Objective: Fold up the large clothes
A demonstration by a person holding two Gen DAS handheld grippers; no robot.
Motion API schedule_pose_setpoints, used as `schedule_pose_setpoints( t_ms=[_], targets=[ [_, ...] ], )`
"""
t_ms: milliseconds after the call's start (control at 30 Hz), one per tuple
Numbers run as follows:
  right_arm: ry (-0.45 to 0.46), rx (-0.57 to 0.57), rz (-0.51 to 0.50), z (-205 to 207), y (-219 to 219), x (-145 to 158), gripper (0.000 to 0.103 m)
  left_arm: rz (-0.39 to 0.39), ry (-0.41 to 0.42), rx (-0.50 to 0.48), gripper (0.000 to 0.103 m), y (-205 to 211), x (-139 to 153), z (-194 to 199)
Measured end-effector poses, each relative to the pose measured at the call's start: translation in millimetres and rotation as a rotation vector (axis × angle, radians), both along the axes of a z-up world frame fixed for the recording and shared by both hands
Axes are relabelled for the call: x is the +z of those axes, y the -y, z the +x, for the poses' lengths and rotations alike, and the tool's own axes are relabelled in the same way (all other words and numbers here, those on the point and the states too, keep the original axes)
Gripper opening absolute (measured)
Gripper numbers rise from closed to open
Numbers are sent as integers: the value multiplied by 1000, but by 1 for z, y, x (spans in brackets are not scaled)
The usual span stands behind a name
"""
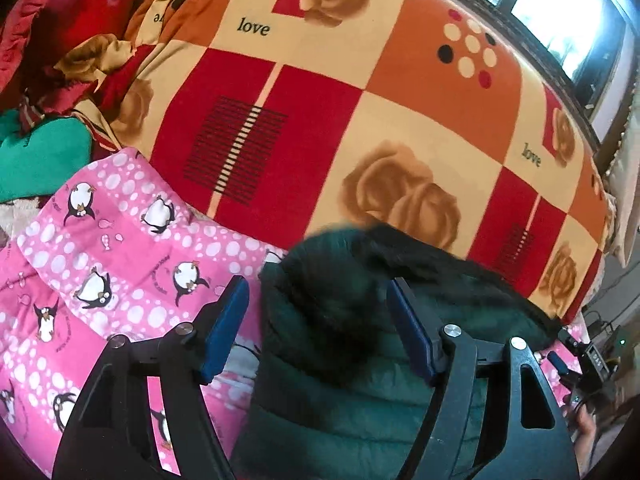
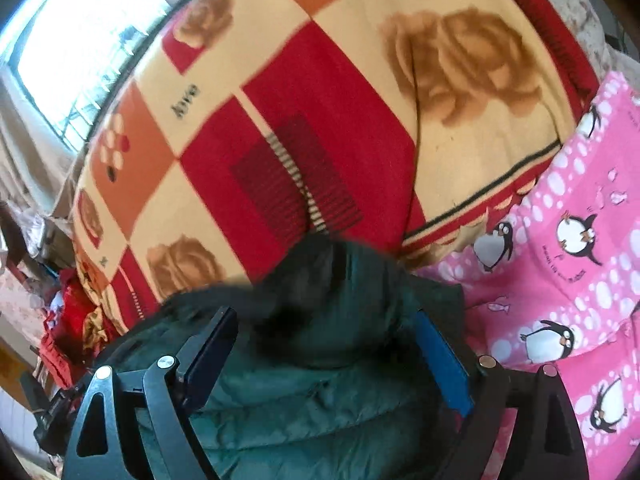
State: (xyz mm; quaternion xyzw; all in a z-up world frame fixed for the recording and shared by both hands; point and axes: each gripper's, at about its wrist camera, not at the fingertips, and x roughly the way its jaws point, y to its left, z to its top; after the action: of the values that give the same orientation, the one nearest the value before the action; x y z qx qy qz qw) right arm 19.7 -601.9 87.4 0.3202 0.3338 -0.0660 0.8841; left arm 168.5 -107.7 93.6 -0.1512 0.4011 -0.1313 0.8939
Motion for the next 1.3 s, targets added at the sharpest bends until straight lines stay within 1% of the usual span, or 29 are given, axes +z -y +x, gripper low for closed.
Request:
schedule_pose_setpoints(
  t_ms=[100,167,233,267,400,433,500,600,667,700,767,833,867,933,1000,1033,1067,1133,1200,1300],
  targets=[
    [50,41,-40,-9,-16,14,88,14,16,-12,72,10,2,-6],
    [77,110,-48,-5,-32,18,88,31,8,-24,72,24,-3,-6],
    [25,177,-64,12,-49,11,88,54,-10,-33,72,34,-9,-4],
    [-15,202,-89,23,-59,5,88,72,-25,-37,72,42,-16,0],
    [-102,278,-176,61,-84,-18,88,124,-83,-19,72,57,-44,17],
    [-132,285,-194,74,-87,-28,88,144,-100,-11,72,59,-51,22],
    [-154,274,-205,88,-85,-38,88,173,-113,6,72,59,-63,30],
    [-230,227,-226,109,-74,-65,88,214,-126,30,72,56,-79,42],
    [-249,199,-185,112,-64,-82,89,241,-143,38,82,55,-87,49],
    [-247,192,-172,112,-62,-87,89,241,-148,42,85,54,-90,50],
    [-246,185,-183,112,-62,-94,89,211,-176,36,86,51,-100,54],
    [-275,189,-207,116,-66,-96,89,198,-187,41,86,49,-104,55],
    [-293,193,-222,118,-70,-93,89,200,-186,43,86,49,-104,55],
    [-299,188,-229,117,-73,-84,89,209,-183,44,86,50,-101,53],
    [-253,187,-210,111,-74,-71,89,204,-185,44,85,48,-94,48],
    [-217,186,-193,107,-74,-63,89,194,-179,44,85,46,-89,46],
    [-201,183,-187,104,-74,-59,89,182,-164,42,85,46,-84,43],
    [-191,180,-175,103,-73,-53,89,174,-132,44,85,46,-73,39],
    [-194,186,-169,104,-76,-52,89,181,-102,40,85,51,-64,38],
    [-184,235,-176,115,-91,-50,89,205,-84,31,85,62,-59,43]
  ],
)
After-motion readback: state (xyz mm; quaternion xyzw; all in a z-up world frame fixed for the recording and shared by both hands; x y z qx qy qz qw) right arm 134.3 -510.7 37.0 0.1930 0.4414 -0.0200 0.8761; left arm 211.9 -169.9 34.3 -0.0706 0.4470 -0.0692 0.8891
